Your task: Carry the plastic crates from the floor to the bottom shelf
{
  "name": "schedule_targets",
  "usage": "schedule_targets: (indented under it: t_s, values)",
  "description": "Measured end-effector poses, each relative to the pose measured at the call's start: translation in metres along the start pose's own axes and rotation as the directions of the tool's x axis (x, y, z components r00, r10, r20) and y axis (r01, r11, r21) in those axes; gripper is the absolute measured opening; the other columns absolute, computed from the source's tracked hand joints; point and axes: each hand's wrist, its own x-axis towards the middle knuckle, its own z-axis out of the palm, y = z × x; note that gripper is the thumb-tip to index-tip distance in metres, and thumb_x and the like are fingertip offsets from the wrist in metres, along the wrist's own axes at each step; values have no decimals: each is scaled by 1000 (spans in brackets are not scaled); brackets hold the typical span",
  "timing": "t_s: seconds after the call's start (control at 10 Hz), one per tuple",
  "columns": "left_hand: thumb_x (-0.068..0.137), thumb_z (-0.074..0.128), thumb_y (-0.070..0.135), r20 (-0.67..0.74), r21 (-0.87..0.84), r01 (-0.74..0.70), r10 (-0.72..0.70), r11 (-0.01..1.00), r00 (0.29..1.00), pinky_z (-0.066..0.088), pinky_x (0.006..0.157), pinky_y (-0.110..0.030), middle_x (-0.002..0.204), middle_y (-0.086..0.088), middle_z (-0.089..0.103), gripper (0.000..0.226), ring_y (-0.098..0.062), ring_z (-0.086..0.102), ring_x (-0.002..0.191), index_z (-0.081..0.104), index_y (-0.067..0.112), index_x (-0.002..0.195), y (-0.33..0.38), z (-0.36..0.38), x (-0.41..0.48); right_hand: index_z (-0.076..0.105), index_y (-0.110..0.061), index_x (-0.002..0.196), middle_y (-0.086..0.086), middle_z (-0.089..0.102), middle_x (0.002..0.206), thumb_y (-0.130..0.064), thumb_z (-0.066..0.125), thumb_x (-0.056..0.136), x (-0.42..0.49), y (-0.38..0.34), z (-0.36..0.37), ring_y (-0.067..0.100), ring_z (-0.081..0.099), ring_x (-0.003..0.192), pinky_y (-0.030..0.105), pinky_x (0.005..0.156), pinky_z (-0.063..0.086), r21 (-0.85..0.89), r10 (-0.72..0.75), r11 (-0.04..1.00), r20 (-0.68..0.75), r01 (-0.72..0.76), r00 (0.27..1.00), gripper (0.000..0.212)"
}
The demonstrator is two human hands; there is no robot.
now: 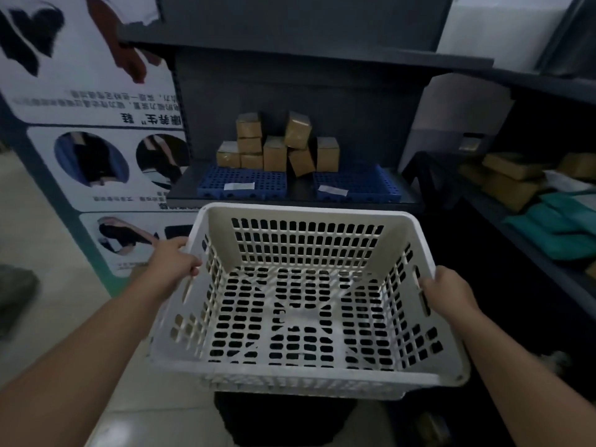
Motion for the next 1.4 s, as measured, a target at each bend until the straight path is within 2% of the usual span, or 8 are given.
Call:
schedule_targets:
  t_s: [0.2,0.3,0.5,0.8,1.1,1.2,1.3,1.4]
  values:
    - [79,67,-11,-45,77,45,-42,996,998,47,46,-27,75,-11,65,49,-25,61,58,62,2,126,3,24,59,53,-18,81,1,57,71,-29,53,90,58,-19,39,18,54,60,27,49,37,-39,-14,999,81,17,997,15]
    - [78,67,-11,-59,123,83,-77,989,995,45,37,-24,70,-13,68,40,-21,61,50,67,3,115,-4,33,73,50,-19,76,3,59,72,-29,52,91,78,-24,50,20,56,60,26,48,37,-50,-3,999,118,9,993,18]
    - [80,68,-7,-25,156,149,-147,976,989,52,51,-36,83,-17,70,41,-30,65,59,64,5,119,-21,54,102,49,-17,79,5,59,74,-28,49,92,102,-23,63,21,58,61,26,49,40,-106,32,994,190,-12,981,17]
    - [80,63,-16,-13,162,191,-191,968,981,47,47,-33,85,-25,66,33,-27,57,57,64,-9,113,-27,61,110,45,-17,75,5,59,73,-28,48,94,110,-35,78,20,58,58,26,47,38,-102,31,995,222,-9,974,21]
    - [85,61,-12,-4,214,163,-166,963,986,49,58,-37,93,-29,66,37,-32,59,70,60,-10,122,-17,62,99,46,-17,81,5,58,75,-28,47,95,109,-41,83,21,58,61,26,49,41,-166,72,986,223,-35,972,18]
    - [91,59,-3,-15,261,173,-176,950,984,38,51,-29,91,-25,66,31,-26,57,67,61,-5,122,-9,66,91,49,-15,89,5,60,79,-30,48,95,107,-41,81,22,60,65,30,56,50,-155,76,987,245,-39,967,16]
    - [91,59,3,-2,347,91,-96,934,995,37,51,-28,92,-20,67,30,-22,57,68,63,-2,120,-7,63,88,47,-13,103,6,61,83,-35,47,96,107,-46,76,23,61,67,34,61,54,-194,45,981,242,2,969,23]
    - [90,64,12,-48,437,9,14,900,999,43,67,-33,118,-18,66,54,-26,61,90,50,8,142,-9,55,81,39,-17,136,14,56,121,-41,49,94,105,-47,70,31,60,99,36,73,51,-220,-30,973,193,73,981,50]
